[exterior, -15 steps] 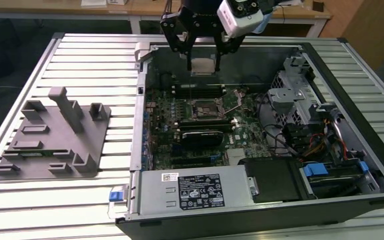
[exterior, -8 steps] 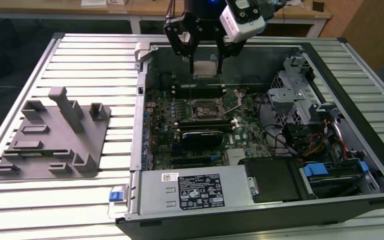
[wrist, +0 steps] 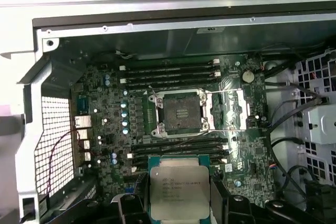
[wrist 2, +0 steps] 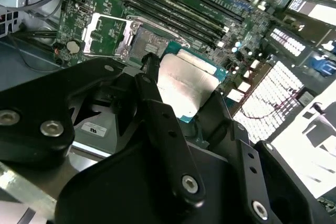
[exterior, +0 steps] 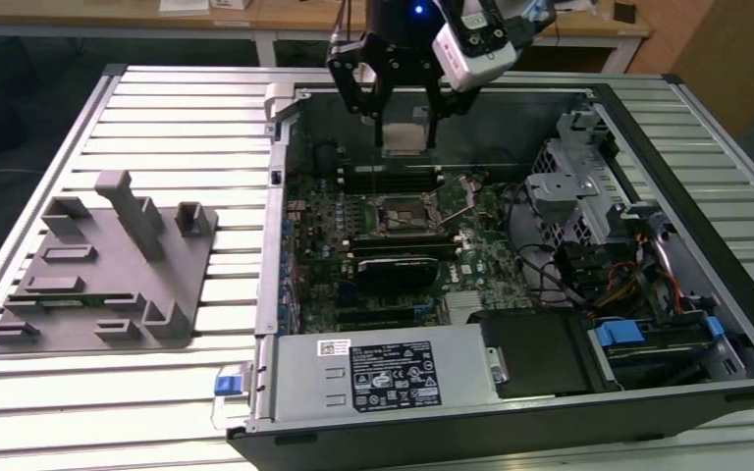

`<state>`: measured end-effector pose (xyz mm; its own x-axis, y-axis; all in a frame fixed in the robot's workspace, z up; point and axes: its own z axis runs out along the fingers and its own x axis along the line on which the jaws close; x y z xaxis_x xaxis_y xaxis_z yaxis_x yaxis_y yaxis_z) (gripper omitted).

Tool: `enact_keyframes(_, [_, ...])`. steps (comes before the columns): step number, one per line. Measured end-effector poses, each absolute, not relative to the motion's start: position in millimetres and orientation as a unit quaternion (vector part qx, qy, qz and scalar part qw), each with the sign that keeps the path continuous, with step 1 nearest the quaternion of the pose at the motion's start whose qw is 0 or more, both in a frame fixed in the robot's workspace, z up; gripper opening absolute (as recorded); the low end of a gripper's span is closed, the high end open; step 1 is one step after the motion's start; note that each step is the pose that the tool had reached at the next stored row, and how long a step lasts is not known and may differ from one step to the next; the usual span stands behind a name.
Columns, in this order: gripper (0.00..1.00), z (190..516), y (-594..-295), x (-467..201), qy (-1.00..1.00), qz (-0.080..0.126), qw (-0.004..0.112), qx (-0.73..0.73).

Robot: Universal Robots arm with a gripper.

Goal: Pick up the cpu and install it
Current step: 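Pick up the cpu and move it towards the insertion slot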

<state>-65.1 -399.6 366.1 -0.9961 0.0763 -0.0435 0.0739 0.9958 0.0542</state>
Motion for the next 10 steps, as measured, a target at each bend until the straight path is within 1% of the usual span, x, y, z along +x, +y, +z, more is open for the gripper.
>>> enact_keyframes(10, [0.55,351.5,-386.1,-58.6,0.999,0.026,0.023,0.038])
